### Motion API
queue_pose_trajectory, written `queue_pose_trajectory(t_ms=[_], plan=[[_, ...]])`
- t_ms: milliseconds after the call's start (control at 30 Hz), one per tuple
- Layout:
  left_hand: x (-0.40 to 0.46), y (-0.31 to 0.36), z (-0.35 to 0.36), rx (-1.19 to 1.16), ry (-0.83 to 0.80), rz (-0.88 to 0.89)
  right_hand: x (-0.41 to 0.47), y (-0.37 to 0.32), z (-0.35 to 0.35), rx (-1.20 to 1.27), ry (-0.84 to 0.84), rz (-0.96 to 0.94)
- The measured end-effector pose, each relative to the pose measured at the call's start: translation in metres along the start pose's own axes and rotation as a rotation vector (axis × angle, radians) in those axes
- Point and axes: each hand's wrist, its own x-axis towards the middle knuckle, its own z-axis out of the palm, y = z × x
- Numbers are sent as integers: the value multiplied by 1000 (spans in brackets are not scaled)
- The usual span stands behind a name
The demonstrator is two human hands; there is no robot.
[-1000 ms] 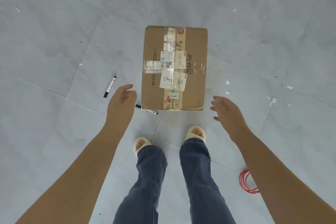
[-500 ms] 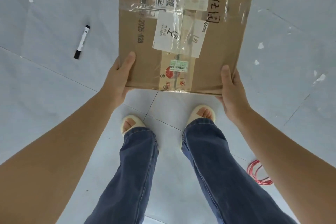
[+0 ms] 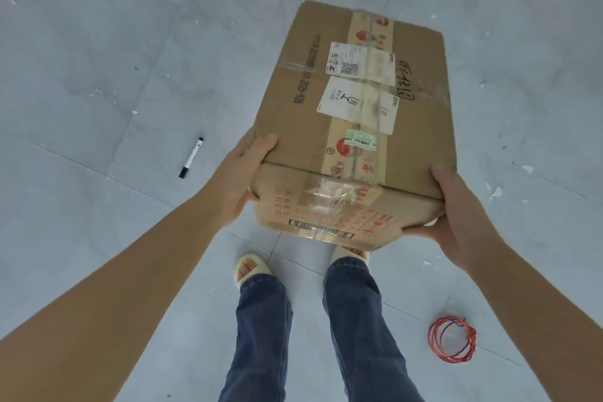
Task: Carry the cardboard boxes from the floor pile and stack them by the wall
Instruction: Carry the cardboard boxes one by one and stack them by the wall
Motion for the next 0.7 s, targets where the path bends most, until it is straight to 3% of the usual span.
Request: queue_pose_trajectory(t_ms=[333,700], plan=[[-211,81,-10,-25,60,145,-211,-81,2,-20,-67,-168],[-386,49,-3,-220,297,233,-335,-117,-1,-307,-273,-288]])
